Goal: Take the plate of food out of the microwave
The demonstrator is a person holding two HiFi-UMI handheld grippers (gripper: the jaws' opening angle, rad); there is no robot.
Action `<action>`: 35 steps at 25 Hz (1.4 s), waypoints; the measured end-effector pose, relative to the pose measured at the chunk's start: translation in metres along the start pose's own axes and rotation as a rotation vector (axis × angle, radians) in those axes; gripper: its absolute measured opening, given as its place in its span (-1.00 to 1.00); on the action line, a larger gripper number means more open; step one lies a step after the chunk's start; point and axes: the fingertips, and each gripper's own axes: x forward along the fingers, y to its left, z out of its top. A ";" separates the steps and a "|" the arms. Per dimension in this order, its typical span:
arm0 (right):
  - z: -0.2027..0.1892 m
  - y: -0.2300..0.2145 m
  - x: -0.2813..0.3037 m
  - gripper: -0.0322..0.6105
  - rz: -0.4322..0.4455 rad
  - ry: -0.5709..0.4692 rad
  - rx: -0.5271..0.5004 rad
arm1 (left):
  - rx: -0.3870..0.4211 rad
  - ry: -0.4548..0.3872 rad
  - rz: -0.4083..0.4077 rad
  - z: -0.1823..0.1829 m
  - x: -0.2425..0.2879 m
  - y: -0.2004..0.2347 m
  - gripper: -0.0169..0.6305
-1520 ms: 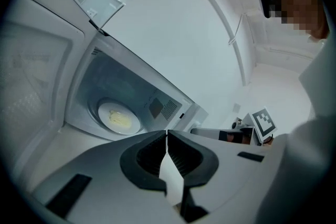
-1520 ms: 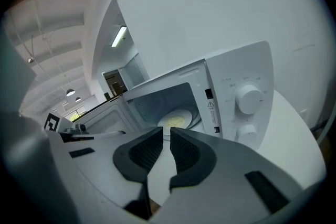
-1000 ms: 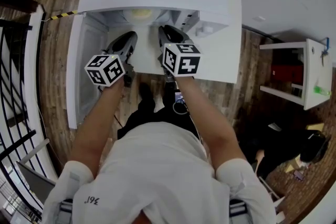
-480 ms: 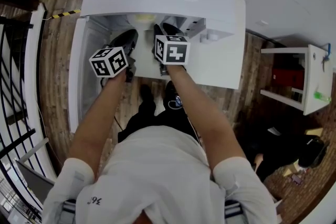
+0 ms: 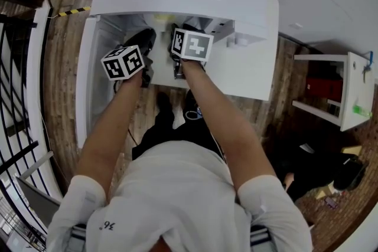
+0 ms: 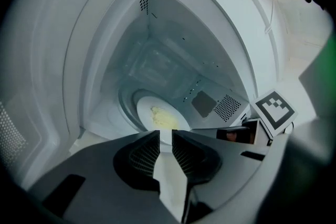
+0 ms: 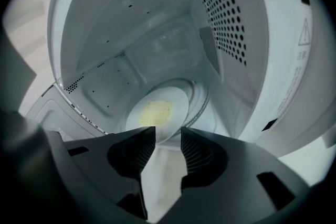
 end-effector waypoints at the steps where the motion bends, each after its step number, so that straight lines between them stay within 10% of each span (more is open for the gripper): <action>1: -0.001 -0.001 0.001 -0.49 -0.002 0.006 0.016 | -0.001 0.000 0.001 0.001 0.000 0.000 -0.78; 25: 0.007 -0.019 -0.002 -0.89 0.004 0.005 0.107 | -0.030 0.037 0.017 0.002 0.011 0.022 -0.78; 35: -0.005 -0.008 0.007 -0.46 0.123 0.013 0.281 | -0.040 0.041 0.012 -0.002 0.007 0.024 -0.78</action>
